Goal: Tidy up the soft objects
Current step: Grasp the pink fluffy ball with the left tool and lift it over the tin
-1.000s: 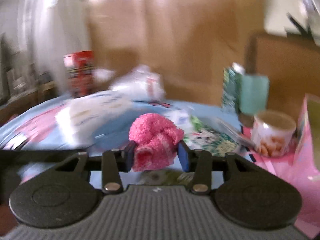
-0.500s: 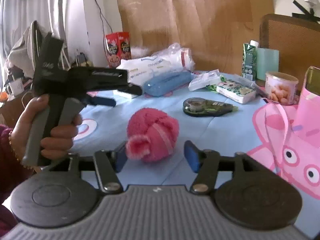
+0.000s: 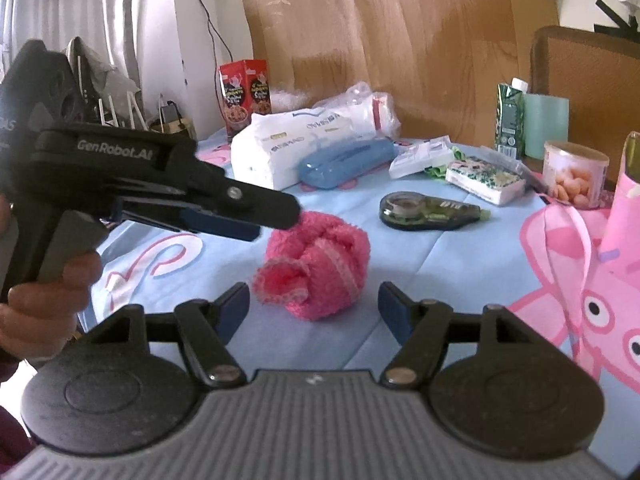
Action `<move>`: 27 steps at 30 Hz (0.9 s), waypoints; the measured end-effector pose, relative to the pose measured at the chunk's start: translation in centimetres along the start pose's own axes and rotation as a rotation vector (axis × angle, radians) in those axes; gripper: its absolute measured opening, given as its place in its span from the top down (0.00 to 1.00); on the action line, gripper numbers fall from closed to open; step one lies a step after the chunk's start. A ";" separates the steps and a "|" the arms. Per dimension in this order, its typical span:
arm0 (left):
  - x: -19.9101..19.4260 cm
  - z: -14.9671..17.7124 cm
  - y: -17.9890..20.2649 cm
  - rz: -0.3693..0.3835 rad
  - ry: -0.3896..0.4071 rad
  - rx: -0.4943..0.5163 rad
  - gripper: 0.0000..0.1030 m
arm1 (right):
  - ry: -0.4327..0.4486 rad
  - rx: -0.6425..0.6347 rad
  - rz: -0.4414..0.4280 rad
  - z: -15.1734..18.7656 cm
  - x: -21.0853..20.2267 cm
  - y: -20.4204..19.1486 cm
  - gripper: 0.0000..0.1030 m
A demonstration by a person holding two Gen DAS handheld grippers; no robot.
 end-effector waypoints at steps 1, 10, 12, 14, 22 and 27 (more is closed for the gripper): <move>0.3 0.2 0.3 0.010 -0.017 0.003 0.46 | -0.004 0.006 0.002 0.1 0.2 0.2 0.30; 2.5 1.9 3.6 0.083 -0.118 0.022 0.53 | 0.001 0.013 0.051 0.3 -0.6 1.1 0.52; 3.2 2.2 5.6 0.107 -0.146 0.061 0.53 | 0.006 -0.002 0.094 0.7 -1.9 1.7 0.52; 4.1 2.8 8.2 0.139 -0.174 0.113 0.53 | 0.023 0.025 0.136 1.4 -3.6 2.9 0.52; 7.3 7.0 21.2 0.259 -0.223 0.423 0.52 | 0.157 0.186 0.353 4.8 -13.1 7.9 0.52; 8.3 9.2 26.9 0.321 -0.223 0.551 0.53 | 0.221 0.235 0.494 7.2 -17.7 10.1 0.52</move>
Point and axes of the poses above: each gripper's, at about its wrist camera, not at the fingertips, and x roughly the way its jaws point, y to its right, z to its underside, the point moved 10 cm from there along x, roughly the way its jaws point, and after that the axes turned 14 degrees about -z, right-handed, at the moved point
